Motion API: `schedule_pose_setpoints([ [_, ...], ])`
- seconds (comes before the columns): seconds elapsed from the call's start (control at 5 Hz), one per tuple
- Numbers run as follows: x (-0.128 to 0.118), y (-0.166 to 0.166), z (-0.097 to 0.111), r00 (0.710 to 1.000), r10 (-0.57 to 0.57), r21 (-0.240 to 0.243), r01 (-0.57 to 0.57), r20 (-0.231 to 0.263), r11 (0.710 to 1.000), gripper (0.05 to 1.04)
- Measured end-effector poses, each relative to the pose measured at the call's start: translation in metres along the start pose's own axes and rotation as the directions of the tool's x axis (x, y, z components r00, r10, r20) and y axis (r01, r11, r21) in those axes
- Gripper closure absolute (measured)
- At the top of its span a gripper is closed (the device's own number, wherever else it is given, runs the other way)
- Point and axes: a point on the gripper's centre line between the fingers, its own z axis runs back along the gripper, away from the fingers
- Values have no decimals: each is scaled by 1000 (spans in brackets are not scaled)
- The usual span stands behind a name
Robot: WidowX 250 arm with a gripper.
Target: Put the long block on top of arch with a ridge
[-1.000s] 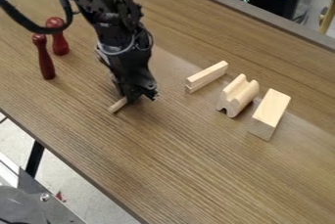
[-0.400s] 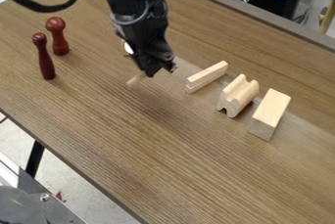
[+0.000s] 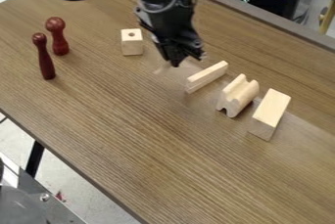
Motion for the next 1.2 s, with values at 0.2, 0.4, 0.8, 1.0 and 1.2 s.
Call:
schedule_pose_setpoints([
  [0.2, 9, -12, -8, 1000, 16, 7, -16, 5, 1000, 992],
  [0.4, 17, -24, -15, 1000, 22, 14, -22, 13, 1000, 992],
  [0.8, 34, -43, -22, 999, 15, 12, -16, 30, 1000, 992],
  [1.0, 38, -47, -24, 999, 15, 11, -16, 34, 1000, 992],
  [1.2, 36, -51, -28, 1000, 7, 7, -7, 21, 1000, 992],
])
